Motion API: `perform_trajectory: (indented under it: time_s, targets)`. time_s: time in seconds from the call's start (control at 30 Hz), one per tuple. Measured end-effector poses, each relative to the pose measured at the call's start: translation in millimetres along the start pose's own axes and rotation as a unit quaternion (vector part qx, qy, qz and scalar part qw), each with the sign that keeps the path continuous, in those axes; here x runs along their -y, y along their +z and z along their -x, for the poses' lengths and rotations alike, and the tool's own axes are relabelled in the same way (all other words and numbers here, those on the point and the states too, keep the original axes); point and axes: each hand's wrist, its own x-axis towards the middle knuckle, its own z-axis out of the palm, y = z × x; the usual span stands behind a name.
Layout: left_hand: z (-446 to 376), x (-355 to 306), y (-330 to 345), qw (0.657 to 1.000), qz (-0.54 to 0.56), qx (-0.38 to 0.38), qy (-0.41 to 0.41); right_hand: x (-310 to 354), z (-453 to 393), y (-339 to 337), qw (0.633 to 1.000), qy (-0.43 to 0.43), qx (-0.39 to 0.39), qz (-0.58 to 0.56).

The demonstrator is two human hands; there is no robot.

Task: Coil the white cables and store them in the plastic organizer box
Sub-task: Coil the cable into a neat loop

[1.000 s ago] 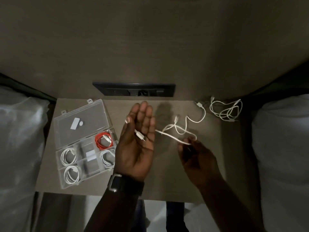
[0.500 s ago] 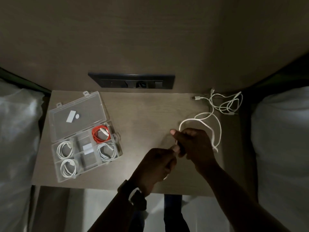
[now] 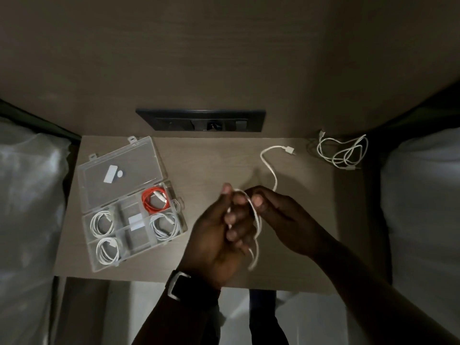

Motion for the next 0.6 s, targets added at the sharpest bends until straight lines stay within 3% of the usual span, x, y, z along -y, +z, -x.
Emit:
perform_trajectory:
  time_s: [0.13,0.17,0.23,0.33,0.4,0.43,0.47,0.53,0.6]
  targets:
    - [-17,-33,-5,0.980,0.096,-0.026,0.171,-16,20,-12,0.995,0.039,0.036,0.081]
    - [-24,-38,-5,0.978,0.069,-0.047,0.190,-18,27,-15,0.995,0.054,0.050,0.069]
    - [-39,-36,-6,0.966,-0.090,-0.117,0.212,-18,39,-16,0.992,0.067,0.093,0.053]
    - [-45,-20,-13,0.863,-0.418,-0.177,0.221,0,36,-14,0.983,0.017,0.140,0.121]
    - [-35,-12,-24,0.741,-0.622,-0.149,0.205,15,17,-15,0.976,-0.041,0.131,0.169]
    - [-30,-12,-28,0.696,-0.679,-0.147,0.179,20,6,-18,0.970,-0.081,0.110,0.200]
    - [-24,-11,-28,0.710,-0.673,-0.152,0.143,23,-3,-22,0.965,-0.108,0.083,0.226]
    - [-16,-8,-23,0.799,-0.579,-0.149,0.067,20,-16,-31,0.969,-0.099,0.024,0.225]
    - [-14,-4,-15,0.864,-0.484,-0.138,0.019,9,-20,-38,0.990,-0.040,-0.023,0.136]
